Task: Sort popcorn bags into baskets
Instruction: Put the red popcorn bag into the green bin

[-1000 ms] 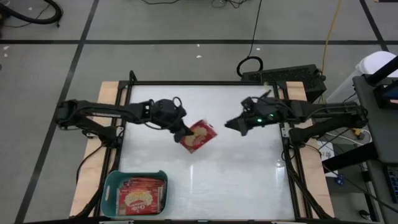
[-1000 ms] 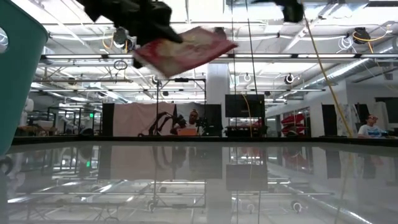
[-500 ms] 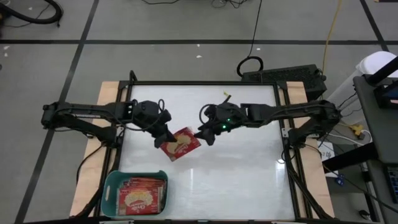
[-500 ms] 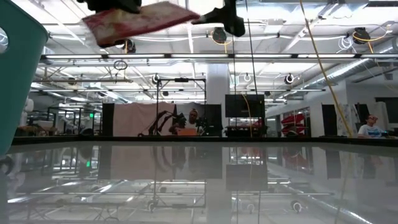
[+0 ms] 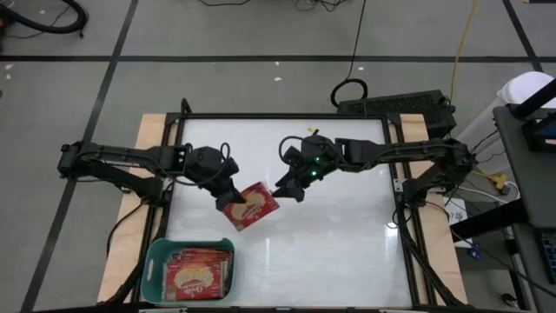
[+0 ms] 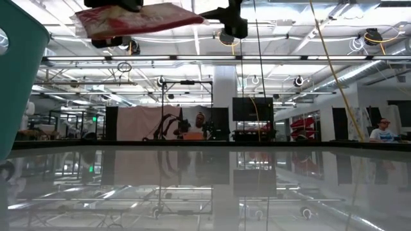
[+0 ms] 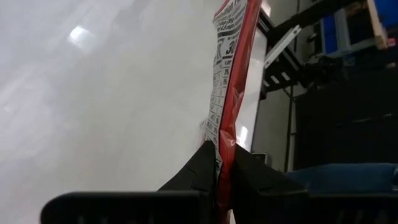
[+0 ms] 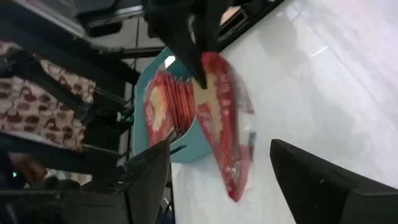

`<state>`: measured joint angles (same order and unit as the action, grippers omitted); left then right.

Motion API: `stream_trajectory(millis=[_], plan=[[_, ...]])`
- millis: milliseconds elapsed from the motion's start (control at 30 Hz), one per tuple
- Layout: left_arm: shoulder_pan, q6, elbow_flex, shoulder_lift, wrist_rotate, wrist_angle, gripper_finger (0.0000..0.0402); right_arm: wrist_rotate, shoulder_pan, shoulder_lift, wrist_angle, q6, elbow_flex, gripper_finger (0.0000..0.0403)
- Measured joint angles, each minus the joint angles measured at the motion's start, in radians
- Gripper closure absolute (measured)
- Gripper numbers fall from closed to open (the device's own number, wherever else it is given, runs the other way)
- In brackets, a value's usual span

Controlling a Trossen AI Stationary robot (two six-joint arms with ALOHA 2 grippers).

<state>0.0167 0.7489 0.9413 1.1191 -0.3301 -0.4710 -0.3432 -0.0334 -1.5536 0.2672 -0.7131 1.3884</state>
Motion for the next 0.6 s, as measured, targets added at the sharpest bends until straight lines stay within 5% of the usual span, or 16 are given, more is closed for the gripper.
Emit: stream_trajectory(millis=[600], plan=[[0.060,0.068,0.000,0.006,0.046,0.031,0.0371,-0.001,0.002,0.000,0.012,0.128,0.000,0.0131]])
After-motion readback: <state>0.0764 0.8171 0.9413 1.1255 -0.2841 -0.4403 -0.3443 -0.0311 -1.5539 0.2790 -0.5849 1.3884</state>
